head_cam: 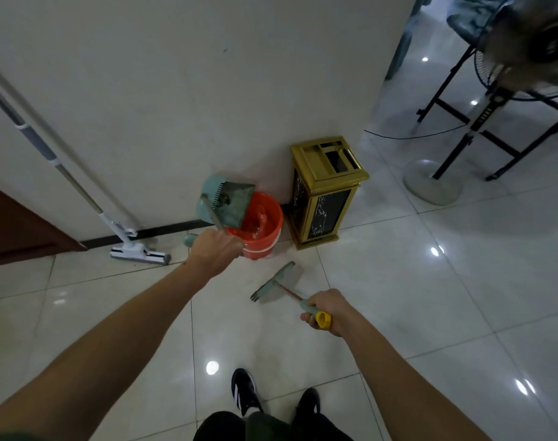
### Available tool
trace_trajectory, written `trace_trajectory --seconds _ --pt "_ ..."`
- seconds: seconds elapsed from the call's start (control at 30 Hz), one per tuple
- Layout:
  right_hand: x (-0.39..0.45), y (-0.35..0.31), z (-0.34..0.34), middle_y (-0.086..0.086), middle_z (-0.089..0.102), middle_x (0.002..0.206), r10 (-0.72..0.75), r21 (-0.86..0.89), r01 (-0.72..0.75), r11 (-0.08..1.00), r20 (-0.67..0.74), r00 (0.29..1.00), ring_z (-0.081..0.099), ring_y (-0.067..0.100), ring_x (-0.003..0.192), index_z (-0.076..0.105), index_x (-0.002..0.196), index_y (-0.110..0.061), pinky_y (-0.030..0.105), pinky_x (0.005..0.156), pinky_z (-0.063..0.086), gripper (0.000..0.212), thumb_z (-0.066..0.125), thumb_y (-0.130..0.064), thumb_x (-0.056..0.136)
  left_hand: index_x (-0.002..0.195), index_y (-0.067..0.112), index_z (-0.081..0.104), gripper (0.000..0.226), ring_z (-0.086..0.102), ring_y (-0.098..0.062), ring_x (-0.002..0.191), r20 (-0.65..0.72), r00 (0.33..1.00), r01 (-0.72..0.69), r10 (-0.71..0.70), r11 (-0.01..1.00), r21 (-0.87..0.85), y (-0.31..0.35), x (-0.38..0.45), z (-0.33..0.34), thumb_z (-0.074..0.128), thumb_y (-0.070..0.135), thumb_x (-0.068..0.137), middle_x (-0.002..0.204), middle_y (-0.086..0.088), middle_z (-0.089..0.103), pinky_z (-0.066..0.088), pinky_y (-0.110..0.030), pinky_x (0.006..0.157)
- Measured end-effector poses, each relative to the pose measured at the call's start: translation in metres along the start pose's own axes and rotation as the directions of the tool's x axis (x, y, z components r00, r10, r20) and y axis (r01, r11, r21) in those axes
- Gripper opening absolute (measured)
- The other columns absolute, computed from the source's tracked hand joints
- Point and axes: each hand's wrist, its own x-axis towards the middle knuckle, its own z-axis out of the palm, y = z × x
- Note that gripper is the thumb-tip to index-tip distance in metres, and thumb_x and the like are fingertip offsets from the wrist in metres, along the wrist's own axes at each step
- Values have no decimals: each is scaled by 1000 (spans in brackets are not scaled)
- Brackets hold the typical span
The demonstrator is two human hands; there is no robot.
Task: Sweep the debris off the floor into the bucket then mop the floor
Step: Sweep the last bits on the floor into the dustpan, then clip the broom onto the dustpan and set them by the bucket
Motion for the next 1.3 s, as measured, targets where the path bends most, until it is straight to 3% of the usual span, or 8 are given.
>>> trace_trajectory --seconds 0.17,0.33,0.43,0.77,0.9,1.03,1.17,1.3 --pt "-2 4 -4 43 55 114 -11 3 11 1000 6 1000 58 23 40 48 124 16 24 39 47 30 49 8 94 104 22 71 14 71 -20 79 -34 998 -56 59 995 78 13 3 -10 70 24 90 89 2 72 49 -34 60" --pt "-5 9 -5 42 57 112 -6 -12 6 1000 16 1000 58 24 45 50 114 15 24 38 46 21 48 6 96 111 19 69 18 70 -19 79 62 986 -164 158 979 122 29 -4 16 66 26 95 93 2 71 44 -33 59" --pt "-7 11 -8 43 56 113 -9 -2 9 1000 26 1000 57 24 43 51 111 14 23 38 45 18 47 6 96 112 24 69 18 71 -19 85 77 986 -154 148 984 84 30 -8 19 64 30 96 96 3 73 43 -33 64" --pt "-8 18 -16 41 57 112 -22 -27 23 999 34 999 59 21 36 50 118 15 23 38 46 25 47 7 95 109 24 69 17 72 -20 84 -12 993 -118 119 992 47 34 -16 3 67 31 93 95 2 73 38 -33 61" --pt "-11 19 -19 41 59 107 -25 -57 27 998 27 999 60 22 39 51 116 15 24 39 47 23 49 6 95 114 28 65 23 70 -22 86 14 995 97 -96 988 -117 21 -23 -9 62 18 93 102 1 73 48 -35 67" --pt "-12 23 -18 41 59 110 -33 -65 35 997 34 999 62 23 43 51 114 13 24 40 49 21 50 5 95 109 23 66 25 68 -34 82 -6 890 424 -457 831 -361 10 -46 -17 59 14 87 94 -8 72 43 -36 64" --pt "-9 30 -7 38 57 116 -33 -124 39 991 56 998 62 30 58 51 114 13 25 39 48 22 50 6 94 110 19 66 23 65 -37 76 2 794 525 -608 683 -509 18 -89 -7 59 14 89 87 -13 71 52 -40 65" --pt "-8 33 15 34 57 103 -37 -211 52 976 74 997 60 37 70 56 95 13 27 39 49 7 52 11 90 108 21 67 18 66 -37 74 34 713 607 -701 591 -532 25 -128 6 59 18 91 85 -13 71 48 -37 63"
